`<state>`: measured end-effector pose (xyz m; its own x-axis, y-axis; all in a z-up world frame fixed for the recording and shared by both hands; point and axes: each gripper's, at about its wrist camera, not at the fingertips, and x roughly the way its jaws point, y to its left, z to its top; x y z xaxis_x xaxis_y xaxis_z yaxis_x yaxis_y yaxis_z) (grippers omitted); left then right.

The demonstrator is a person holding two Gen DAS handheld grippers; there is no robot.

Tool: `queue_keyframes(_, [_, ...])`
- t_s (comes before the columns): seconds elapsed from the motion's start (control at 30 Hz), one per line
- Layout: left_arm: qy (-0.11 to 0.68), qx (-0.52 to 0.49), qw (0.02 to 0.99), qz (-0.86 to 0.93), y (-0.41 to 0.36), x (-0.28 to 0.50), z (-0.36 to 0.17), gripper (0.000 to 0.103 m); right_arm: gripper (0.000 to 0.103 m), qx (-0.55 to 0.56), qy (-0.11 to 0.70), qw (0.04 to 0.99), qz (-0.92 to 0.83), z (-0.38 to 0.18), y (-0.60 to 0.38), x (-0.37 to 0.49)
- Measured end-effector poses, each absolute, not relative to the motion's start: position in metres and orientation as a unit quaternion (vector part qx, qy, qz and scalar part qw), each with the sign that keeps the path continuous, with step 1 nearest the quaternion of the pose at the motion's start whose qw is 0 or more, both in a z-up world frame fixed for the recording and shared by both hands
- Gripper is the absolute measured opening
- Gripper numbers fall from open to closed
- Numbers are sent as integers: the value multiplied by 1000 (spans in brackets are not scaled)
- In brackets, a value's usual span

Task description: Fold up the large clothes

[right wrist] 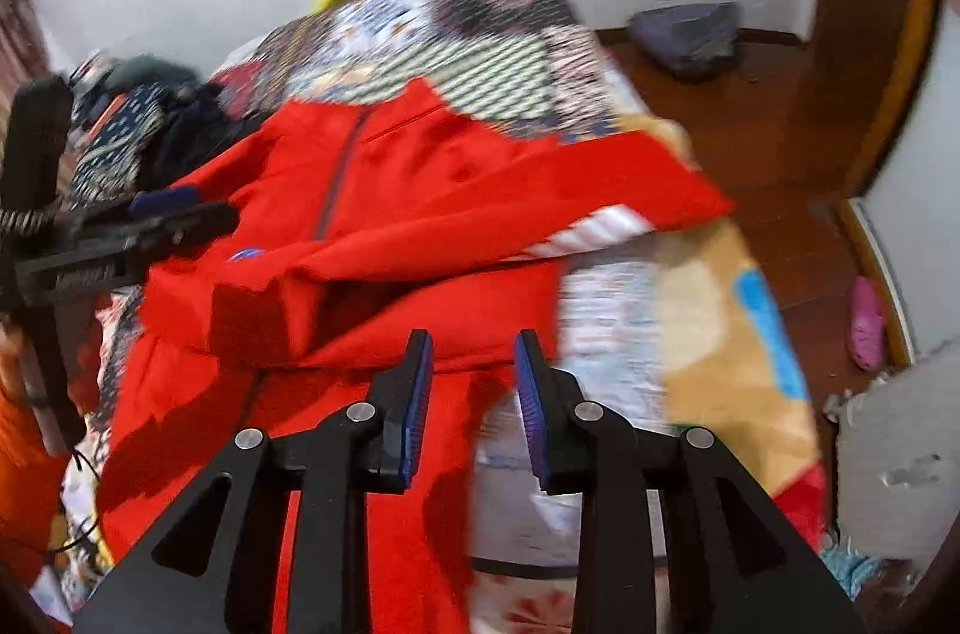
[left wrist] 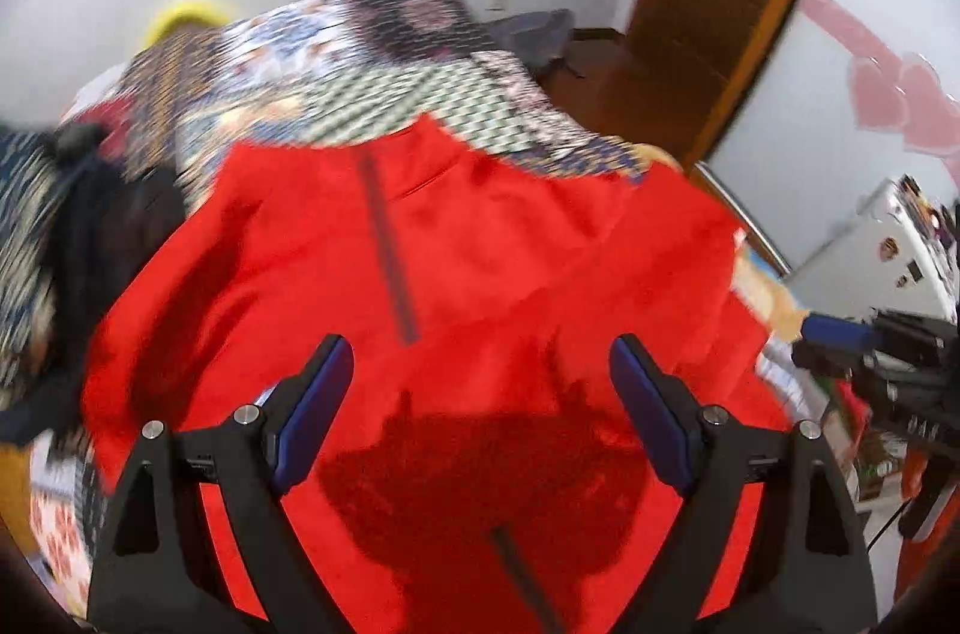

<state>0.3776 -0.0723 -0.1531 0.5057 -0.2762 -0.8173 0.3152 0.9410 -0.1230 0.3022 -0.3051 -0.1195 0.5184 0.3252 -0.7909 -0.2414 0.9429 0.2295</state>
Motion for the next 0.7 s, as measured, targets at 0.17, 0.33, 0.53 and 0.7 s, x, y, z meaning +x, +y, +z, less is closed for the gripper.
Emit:
queue_keyframes(0.17, [501, 8, 837, -218, -120, 427, -166, 87, 32, 89, 456, 877, 123, -124, -341, 297])
queue_keyframes(0.33, [553, -27, 793, -255, -156, 472, -199, 87, 32, 119, 462, 874, 92, -140, -361, 299])
queue_keyframes(0.53, [614, -61, 743, -258, -175, 490, -246, 67, 32, 143, 468, 868, 83, -154, -377, 304])
queue_keyframes(0.7, [588, -15, 758, -281, -183, 468, -234, 25, 32, 136, 467, 868, 99, -154, -371, 310])
